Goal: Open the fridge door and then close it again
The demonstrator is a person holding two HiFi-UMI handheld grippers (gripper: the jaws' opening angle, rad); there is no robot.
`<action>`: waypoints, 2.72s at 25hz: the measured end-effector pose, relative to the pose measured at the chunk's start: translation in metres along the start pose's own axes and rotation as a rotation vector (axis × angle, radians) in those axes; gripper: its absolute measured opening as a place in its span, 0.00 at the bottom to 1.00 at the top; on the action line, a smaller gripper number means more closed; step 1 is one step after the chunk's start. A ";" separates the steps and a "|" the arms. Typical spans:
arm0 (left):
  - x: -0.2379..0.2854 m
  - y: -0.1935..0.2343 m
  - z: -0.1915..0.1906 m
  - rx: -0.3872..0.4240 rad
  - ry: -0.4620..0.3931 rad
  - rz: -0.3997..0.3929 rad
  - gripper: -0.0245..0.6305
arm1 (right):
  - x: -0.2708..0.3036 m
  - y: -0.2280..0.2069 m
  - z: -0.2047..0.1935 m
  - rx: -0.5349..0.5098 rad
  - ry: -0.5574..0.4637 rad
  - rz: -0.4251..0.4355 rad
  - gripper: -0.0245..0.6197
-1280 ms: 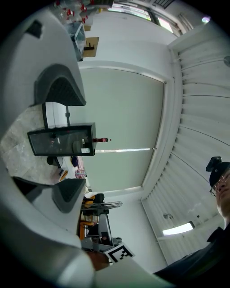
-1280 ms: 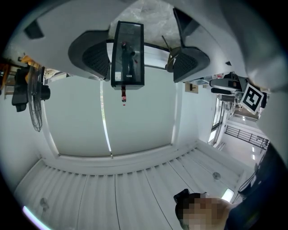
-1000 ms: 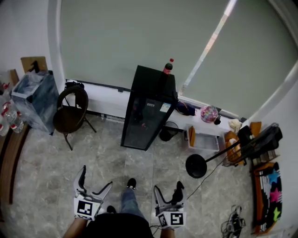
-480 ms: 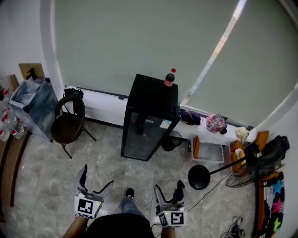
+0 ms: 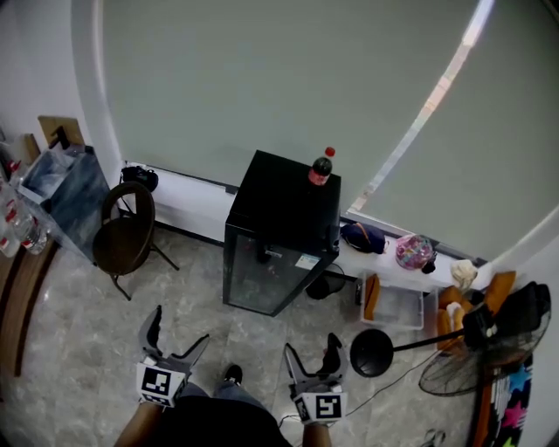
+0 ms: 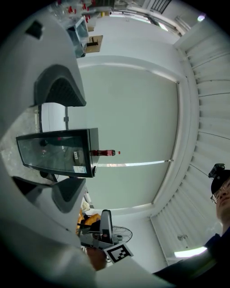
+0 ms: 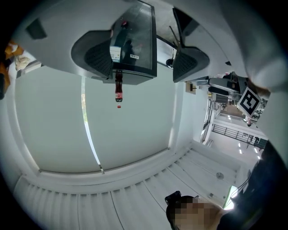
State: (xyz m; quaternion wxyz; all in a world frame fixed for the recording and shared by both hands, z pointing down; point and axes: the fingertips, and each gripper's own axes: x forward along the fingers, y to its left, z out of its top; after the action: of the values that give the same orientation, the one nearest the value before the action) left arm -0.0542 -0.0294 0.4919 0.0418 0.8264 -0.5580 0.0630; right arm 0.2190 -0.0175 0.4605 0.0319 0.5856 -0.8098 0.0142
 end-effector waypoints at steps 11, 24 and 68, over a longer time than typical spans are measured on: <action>0.080 0.020 -0.043 -0.017 0.120 -0.079 0.78 | 0.081 -0.003 0.003 -0.046 -0.024 0.052 0.58; 0.208 0.039 -0.137 -0.041 0.255 -0.290 0.76 | 0.149 0.030 -0.016 -0.111 0.071 0.030 0.60; 0.354 0.053 -0.260 0.097 0.507 -0.476 0.17 | 0.168 0.018 -0.068 -0.095 0.242 -0.012 0.58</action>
State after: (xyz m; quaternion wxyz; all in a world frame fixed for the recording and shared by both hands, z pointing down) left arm 0.0124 -0.3380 0.8024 0.1534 0.8923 -0.3181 0.2812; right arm 0.1518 -0.1672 0.5403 0.1574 0.5823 -0.7962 0.0463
